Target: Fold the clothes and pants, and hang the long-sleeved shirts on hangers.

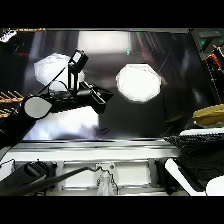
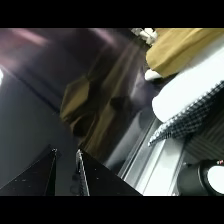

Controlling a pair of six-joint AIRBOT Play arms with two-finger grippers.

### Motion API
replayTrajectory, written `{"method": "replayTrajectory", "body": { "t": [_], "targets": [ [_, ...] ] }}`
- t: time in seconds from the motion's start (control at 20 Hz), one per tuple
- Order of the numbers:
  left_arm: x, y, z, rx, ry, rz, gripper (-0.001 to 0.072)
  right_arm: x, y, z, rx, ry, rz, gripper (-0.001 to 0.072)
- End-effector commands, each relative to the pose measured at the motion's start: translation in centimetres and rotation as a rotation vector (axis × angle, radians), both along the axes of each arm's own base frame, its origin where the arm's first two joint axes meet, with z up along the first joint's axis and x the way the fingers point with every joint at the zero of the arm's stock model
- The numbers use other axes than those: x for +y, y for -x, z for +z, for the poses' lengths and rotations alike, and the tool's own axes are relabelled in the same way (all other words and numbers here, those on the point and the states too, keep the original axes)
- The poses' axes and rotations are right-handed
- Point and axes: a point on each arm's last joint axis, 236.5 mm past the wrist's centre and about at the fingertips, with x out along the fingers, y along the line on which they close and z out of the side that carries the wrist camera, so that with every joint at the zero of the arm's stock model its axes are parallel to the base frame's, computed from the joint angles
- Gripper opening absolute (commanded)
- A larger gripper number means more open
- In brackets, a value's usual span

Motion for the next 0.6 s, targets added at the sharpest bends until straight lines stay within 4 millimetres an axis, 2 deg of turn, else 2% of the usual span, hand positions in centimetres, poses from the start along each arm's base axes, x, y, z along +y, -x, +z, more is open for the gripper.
{"method": "replayTrajectory", "body": {
  "t": [0.0, 0.35, 0.55],
  "targets": [
    [0.1, -0.5, 0.4, -0.016, 0.012, 0.02, 0.0137, 1.1, -2.3, -0.3, 0.046, 0.004, 0.114, 0.0028],
    [0.2, -0.8, 0.7, -0.026, 0.021, 0.033, 0.0137, 3.1, -3.8, -0.6, 0.067, -0.006, 0.228, 0.0028],
    [0.2, -0.9, 0.7, -0.027, 0.022, 0.034, 0.0137, 5.1, -6.4, -1.3, 0.059, -0.038, 0.366, 0.0028]
  ]
}}
